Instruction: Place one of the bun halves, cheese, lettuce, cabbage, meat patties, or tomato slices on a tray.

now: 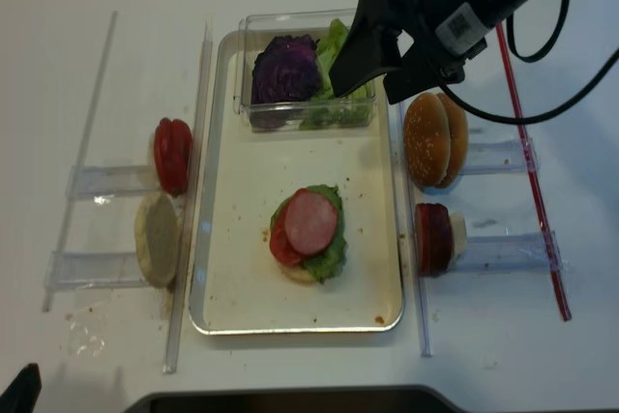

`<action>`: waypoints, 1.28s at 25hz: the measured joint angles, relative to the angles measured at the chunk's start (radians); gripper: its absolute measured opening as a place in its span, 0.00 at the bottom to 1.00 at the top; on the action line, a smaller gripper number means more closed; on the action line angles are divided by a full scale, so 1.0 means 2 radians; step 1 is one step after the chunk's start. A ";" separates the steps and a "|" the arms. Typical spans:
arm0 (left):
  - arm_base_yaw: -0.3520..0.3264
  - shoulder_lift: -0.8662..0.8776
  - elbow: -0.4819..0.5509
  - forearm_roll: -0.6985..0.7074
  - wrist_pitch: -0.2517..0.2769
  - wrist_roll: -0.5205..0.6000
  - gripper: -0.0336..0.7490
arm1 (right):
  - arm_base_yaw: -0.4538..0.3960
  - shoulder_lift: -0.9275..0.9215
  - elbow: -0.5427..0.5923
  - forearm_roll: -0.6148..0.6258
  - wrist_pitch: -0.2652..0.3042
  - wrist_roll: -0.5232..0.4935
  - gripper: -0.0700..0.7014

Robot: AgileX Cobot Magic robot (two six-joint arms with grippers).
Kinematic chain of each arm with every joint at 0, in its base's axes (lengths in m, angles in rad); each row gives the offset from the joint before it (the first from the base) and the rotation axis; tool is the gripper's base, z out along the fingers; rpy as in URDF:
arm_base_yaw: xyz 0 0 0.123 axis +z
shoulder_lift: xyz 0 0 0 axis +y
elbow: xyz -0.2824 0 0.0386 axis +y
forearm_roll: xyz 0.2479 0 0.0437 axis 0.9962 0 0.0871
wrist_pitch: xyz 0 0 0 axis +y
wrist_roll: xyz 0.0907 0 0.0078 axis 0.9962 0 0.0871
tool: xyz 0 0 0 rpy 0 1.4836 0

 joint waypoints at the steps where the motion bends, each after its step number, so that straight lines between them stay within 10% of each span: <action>1: 0.000 0.000 0.000 0.000 0.000 0.000 0.60 | 0.000 -0.008 0.000 -0.001 0.000 0.001 0.89; 32: 0.000 0.000 0.000 0.000 0.000 0.000 0.60 | 0.000 -0.142 0.074 -0.335 0.014 0.125 0.89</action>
